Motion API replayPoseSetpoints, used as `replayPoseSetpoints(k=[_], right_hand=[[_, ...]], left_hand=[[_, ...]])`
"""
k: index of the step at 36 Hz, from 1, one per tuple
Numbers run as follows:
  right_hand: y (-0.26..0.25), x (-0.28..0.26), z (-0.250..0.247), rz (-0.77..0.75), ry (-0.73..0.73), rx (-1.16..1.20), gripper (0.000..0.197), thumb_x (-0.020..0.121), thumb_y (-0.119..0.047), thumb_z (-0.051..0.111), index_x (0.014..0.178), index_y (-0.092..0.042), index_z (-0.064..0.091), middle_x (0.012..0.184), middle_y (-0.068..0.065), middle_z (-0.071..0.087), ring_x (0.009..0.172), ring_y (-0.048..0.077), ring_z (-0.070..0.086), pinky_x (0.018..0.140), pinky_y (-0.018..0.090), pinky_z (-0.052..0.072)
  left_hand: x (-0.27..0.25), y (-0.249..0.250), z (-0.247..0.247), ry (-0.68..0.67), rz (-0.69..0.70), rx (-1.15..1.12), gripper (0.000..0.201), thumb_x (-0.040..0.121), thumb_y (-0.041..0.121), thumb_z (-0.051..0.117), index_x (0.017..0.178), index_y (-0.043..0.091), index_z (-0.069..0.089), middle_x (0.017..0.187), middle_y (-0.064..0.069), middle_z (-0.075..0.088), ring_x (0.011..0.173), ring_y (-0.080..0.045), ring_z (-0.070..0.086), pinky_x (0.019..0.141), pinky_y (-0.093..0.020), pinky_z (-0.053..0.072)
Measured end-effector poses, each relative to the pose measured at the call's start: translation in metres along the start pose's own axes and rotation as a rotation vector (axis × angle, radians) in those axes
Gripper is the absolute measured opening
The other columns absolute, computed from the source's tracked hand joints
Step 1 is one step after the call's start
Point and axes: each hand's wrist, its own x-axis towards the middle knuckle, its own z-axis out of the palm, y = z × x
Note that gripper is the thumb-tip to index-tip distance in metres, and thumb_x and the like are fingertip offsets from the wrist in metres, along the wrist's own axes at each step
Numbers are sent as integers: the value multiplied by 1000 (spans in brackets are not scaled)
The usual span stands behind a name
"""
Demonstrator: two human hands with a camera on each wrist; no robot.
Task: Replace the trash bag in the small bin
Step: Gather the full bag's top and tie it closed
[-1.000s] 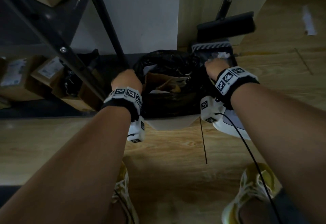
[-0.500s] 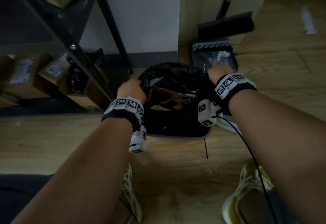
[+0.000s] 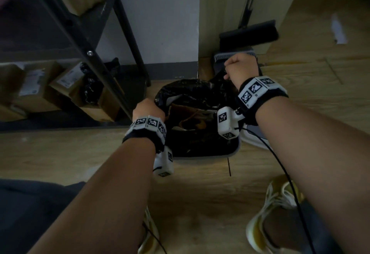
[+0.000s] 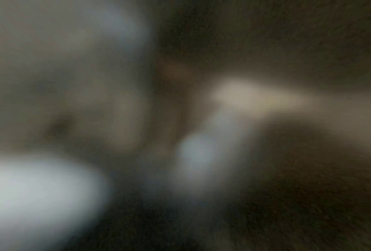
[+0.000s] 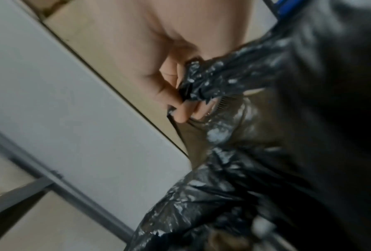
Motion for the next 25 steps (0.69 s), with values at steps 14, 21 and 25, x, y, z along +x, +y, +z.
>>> replayPoseSetpoints(k=[14,21,25], right_hand=[[10,-6,-15,90,-133,-442,30,93,-14,47,115,3,58,101,12,63,107,33,61,72,30,50],[-3,-12,-1,-29,9,-523,37,80,-27,47,109,-10,64,125,18,54,112,37,52,95,41,47],[-26,-11,19,-200,-34,-548,35,81,-22,51,113,-19,65,126,12,56,116,34,52,97,42,46]], left_hand=[[6,13,-3,-6,-39,-109,21,96,12,51,95,-4,63,107,-22,66,100,-36,63,70,-34,43],[25,1,-8,8,-20,-207,44,98,35,42,118,0,59,126,-22,56,107,-37,58,78,-40,46],[34,-8,-10,34,-23,-153,39,99,22,41,128,0,54,132,-23,54,120,-38,53,99,-45,46]])
